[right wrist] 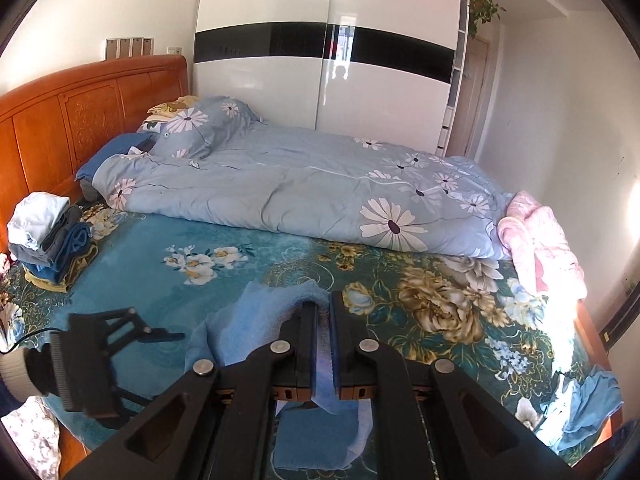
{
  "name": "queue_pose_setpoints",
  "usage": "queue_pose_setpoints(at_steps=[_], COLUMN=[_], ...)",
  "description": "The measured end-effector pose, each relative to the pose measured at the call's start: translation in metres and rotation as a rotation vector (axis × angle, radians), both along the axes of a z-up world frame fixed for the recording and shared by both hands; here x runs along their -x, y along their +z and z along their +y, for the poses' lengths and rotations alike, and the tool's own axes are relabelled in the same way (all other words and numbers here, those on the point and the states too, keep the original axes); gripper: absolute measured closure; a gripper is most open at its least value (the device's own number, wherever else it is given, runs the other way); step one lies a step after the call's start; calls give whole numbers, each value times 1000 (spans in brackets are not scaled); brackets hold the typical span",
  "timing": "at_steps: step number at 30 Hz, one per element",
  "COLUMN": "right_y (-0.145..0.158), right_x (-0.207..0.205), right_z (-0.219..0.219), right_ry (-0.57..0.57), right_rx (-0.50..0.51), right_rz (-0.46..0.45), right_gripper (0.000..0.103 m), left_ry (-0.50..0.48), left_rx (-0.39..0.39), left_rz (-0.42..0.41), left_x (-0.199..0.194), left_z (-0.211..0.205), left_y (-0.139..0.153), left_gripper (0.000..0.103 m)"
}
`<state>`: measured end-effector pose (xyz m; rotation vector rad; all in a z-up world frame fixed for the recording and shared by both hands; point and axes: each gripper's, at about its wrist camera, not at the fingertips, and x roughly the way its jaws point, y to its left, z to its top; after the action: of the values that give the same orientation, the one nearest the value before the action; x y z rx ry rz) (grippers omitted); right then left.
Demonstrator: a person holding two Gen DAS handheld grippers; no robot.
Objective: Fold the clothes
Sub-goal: 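Grasp the sweater with the left gripper while the right gripper grasps another edge, then lift the sweater with both grippers and shake it out in the air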
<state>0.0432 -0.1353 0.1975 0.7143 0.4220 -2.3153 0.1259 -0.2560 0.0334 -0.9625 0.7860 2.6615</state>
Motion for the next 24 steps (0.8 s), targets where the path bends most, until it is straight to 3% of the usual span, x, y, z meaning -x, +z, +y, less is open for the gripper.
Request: queue_pose_setpoints(at_steps=[2, 4, 5, 6, 9, 13, 19, 24], right_y=[-3, -5, -6, -7, -3, 18, 79, 135], right_x=[5, 9, 10, 12, 17, 9, -35, -89], right_z=[0, 1, 2, 4, 10, 15, 9, 6], right_ry=[2, 3, 1, -7, -33, -45, -17, 14], right_rx=[-2, -2, -1, 1, 21, 45, 103, 144], right_rz=[-2, -3, -1, 2, -9, 8, 109, 217], right_gripper=[97, 97, 97, 97, 97, 97, 97, 97], left_ry=[-13, 5, 30, 61, 165, 273, 352, 373], left_rx=[15, -39, -76, -123, -269, -399, -379, -305], left_rz=[-10, -34, -45, -42, 2, 106, 258, 387], left_x=[10, 18, 21, 22, 18, -11, -62, -111], left_z=[5, 5, 3, -1, -19, -52, -90, -94], left_y=[-7, -7, -6, -2, 16, 55, 134, 196], left_gripper=[39, 60, 83, 89, 94, 95, 95, 96])
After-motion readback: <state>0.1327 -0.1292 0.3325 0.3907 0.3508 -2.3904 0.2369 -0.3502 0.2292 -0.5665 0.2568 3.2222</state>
